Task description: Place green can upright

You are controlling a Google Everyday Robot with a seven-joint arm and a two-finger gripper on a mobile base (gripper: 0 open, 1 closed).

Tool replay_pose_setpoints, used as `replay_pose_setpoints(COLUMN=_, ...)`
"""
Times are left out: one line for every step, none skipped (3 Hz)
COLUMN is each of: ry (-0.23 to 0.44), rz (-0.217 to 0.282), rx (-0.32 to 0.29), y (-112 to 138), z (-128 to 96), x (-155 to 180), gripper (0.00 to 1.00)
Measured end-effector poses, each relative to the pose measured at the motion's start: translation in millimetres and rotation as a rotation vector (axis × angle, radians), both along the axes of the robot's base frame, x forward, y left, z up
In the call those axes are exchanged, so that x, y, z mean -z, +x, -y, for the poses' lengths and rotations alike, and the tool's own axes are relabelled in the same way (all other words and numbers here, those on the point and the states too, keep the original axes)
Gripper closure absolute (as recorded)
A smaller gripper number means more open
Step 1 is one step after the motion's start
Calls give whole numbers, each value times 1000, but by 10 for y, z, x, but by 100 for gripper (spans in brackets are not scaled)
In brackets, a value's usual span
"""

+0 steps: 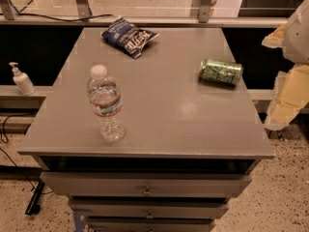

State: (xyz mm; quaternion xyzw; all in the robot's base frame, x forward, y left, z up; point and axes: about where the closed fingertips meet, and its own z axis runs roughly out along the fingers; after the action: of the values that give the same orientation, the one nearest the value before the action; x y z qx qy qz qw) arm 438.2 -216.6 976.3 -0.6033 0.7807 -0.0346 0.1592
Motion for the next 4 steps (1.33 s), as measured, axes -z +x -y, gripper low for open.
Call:
replay_pose_setpoints(ry=7, rz=15, rx=-3, y=59, z=-8, x=-5, gripper=0)
replay_pose_setpoints(ry=21, rz=50, rx=-27, y=325, z=-85, x=112, gripper=0)
replay_pose_setpoints(ry=39, rz=90, rx=-55, y=805, z=-245, x=308, gripper=0)
replay_pose_setpoints(ry=44, rz=103, rx=-70, y=1234, z=-403, x=496, gripper=0)
